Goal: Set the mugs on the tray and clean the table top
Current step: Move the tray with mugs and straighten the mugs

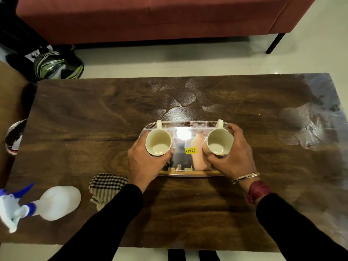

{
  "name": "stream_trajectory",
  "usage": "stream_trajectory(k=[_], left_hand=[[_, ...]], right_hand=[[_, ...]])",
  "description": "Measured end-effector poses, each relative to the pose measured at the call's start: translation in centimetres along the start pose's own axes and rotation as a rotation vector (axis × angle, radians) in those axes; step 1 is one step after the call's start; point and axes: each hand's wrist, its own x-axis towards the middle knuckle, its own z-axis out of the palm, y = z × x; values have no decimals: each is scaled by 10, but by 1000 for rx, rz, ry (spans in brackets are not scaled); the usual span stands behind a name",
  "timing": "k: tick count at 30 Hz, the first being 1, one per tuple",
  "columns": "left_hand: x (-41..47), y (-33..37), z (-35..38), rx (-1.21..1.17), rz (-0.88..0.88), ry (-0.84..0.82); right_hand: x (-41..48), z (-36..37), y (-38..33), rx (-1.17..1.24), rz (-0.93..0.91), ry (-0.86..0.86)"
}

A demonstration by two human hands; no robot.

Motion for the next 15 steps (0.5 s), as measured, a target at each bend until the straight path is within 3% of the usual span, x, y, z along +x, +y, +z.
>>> stream_trajectory(k=[15], left_hand=[[-2, -3, 0, 40, 8, -27]], right_hand=[[-5, 12, 6, 50, 14, 35]])
